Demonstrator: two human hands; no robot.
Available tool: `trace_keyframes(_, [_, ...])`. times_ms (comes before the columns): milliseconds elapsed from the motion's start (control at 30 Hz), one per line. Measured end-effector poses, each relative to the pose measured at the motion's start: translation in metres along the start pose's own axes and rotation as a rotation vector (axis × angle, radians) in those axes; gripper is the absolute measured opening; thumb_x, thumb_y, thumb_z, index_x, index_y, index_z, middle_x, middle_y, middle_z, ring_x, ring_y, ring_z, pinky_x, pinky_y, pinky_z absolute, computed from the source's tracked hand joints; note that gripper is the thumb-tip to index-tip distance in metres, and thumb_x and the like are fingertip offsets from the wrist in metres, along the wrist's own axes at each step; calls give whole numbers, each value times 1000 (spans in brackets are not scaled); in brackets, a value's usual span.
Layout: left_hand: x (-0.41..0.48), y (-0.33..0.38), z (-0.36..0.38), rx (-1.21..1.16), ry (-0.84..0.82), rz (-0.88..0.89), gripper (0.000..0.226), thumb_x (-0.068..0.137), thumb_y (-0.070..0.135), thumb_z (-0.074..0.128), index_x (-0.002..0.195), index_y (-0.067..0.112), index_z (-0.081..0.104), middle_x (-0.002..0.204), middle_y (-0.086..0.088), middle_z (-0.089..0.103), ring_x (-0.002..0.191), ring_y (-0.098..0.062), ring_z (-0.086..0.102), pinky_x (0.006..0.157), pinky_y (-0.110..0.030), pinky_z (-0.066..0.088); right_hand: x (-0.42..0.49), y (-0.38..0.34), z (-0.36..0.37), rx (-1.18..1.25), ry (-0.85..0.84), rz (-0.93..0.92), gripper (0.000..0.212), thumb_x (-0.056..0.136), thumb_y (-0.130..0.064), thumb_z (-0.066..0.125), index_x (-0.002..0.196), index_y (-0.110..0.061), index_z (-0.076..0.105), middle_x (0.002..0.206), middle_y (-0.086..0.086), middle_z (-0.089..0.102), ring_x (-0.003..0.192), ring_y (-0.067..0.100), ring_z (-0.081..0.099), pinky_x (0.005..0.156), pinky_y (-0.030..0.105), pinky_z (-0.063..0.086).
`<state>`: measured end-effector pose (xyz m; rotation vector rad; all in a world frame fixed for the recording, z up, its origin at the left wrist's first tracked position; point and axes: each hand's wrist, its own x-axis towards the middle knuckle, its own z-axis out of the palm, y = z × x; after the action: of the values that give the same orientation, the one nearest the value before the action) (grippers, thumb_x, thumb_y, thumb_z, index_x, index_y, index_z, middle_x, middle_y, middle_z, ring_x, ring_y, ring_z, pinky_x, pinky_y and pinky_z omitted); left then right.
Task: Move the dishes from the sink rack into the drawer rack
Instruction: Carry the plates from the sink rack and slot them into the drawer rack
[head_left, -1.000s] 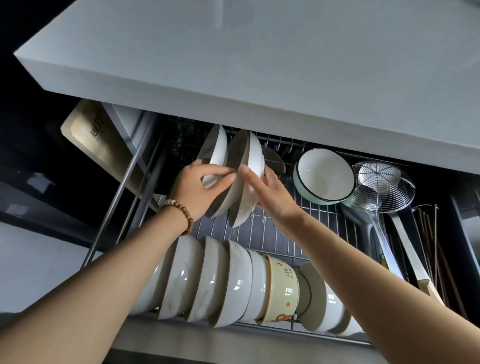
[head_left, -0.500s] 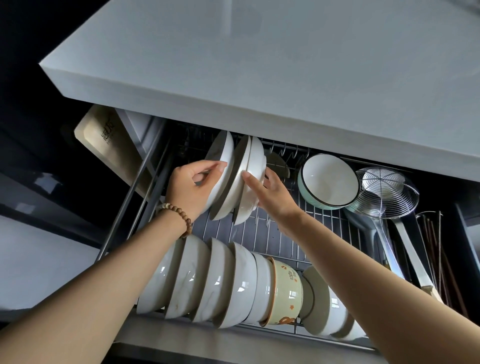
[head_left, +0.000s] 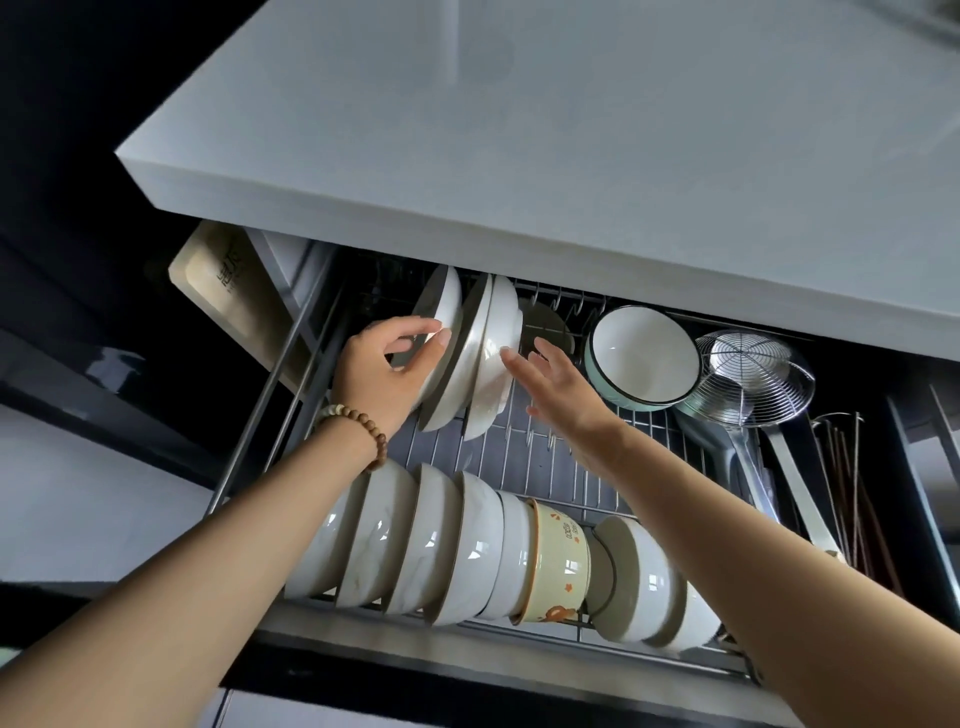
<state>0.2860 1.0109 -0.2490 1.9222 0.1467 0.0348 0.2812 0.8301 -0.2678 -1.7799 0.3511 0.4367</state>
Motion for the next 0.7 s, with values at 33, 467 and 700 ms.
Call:
trace_keyframes(33, [-5, 4, -3, 10, 5, -18, 16, 85, 32, 64, 99, 27, 68, 114, 6, 64, 107, -10, 57, 74, -10, 41, -7, -3, -5, -13, 3, 1, 81, 88, -54, 54, 152, -24, 15, 158, 0, 21, 141, 20, 32, 114, 42, 32])
trace_keyframes(467, [-108, 173, 32, 90, -482, -59, 55, 87, 32, 61, 136, 16, 42, 128, -2, 58, 97, -7, 53, 62, -9, 38, -233, -51, -146, -43, 107, 70, 90, 76, -61, 52, 151, -20, 22, 156, 2, 27, 140, 19, 33, 115, 46, 30])
trace_keyframes(700, [-178, 313, 159, 63, -777, 133, 52, 85, 35, 63, 131, 17, 47, 123, -2, 61, 97, -8, 57, 69, -9, 40, -363, -38, -301, 239, 461, 46, 68, 88, -42, 57, 148, -22, 30, 153, 1, 34, 133, 16, 42, 108, 37, 39])
